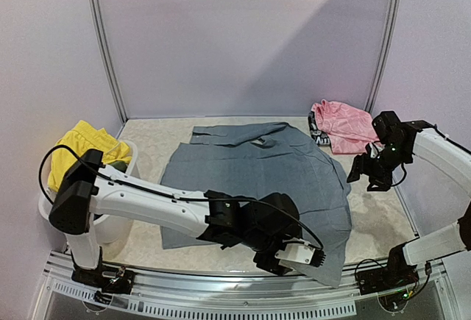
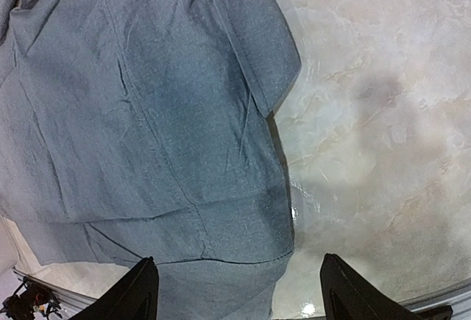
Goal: Fold and stack the mixed laundry pile
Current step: Pick up the flattened shirt from the center of the board.
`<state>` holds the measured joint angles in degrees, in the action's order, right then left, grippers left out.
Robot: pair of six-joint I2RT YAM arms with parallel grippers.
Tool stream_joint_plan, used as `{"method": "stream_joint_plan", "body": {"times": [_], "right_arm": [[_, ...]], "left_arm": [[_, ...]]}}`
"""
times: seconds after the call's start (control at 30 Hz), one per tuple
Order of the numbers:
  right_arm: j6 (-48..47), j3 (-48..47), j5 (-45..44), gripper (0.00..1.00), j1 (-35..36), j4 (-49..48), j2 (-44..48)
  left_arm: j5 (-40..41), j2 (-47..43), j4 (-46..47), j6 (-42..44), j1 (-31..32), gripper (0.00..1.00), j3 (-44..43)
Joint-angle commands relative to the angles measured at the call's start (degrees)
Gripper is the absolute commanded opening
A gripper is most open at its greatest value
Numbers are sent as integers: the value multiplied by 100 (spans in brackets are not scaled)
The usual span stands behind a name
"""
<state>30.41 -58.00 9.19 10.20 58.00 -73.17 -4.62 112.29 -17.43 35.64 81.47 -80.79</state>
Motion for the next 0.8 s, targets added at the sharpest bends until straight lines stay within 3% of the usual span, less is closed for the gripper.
{"method": "stream_joint_plan", "body": {"times": [0.0, 0.6, 0.67, 0.77], "right_arm": [[113, 151, 45, 76, 26, 140, 235], [82, 258, 179, 76, 26, 374, 380], [87, 270, 193, 76, 26, 383, 406], [83, 289, 188, 77, 26, 396, 433]], "left_arm": [[-497, 306, 289, 312, 104, 73, -200], [234, 1375, 1108, 532, 215, 58, -403], [378, 1427, 1250, 532, 220, 50, -379], [444, 1425, 1349, 558, 231, 26, -386]]}}
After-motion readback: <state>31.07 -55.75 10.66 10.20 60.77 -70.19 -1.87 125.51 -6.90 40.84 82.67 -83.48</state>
